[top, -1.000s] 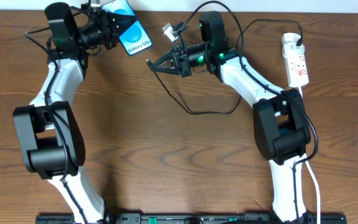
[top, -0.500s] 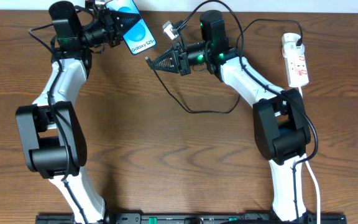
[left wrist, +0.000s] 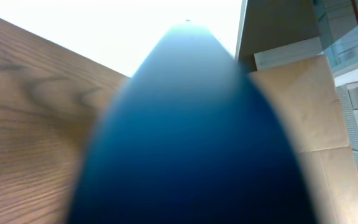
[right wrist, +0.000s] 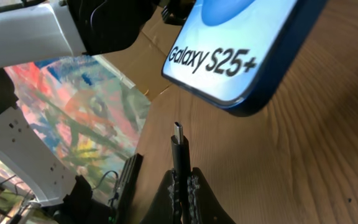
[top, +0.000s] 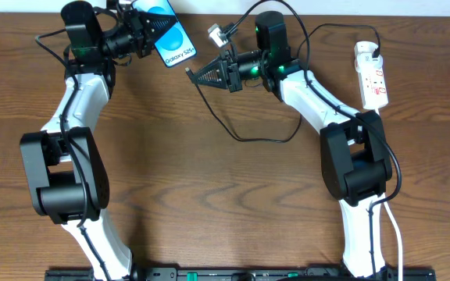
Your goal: Plug charger to phone and switch on socket
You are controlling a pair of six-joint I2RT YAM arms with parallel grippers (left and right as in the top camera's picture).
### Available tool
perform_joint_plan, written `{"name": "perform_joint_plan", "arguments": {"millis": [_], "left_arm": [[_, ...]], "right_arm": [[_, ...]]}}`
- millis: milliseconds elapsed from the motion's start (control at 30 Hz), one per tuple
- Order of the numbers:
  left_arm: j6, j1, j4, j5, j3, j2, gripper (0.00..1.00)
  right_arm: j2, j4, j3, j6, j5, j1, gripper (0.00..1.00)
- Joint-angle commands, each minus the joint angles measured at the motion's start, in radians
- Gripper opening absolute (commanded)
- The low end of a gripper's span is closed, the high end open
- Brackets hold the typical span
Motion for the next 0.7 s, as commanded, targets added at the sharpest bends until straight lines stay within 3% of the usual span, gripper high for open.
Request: {"name": "perform_joint_plan", "arguments": {"millis": [0, 667], "left_arm": [[-0.005, 0.002, 0.022, -0.001, 0.015, -0.01, 0.07], [-0.005, 0.002, 0.025, -0.009, 0.015, -0.01, 0.07]], "right_arm": [[-0.041, 0.019, 0.017, 0.031, 0.005, -0.008, 0.01], [-0.041, 0.071, 0.017, 0.165, 0.069, 0.009, 0.01]]}}
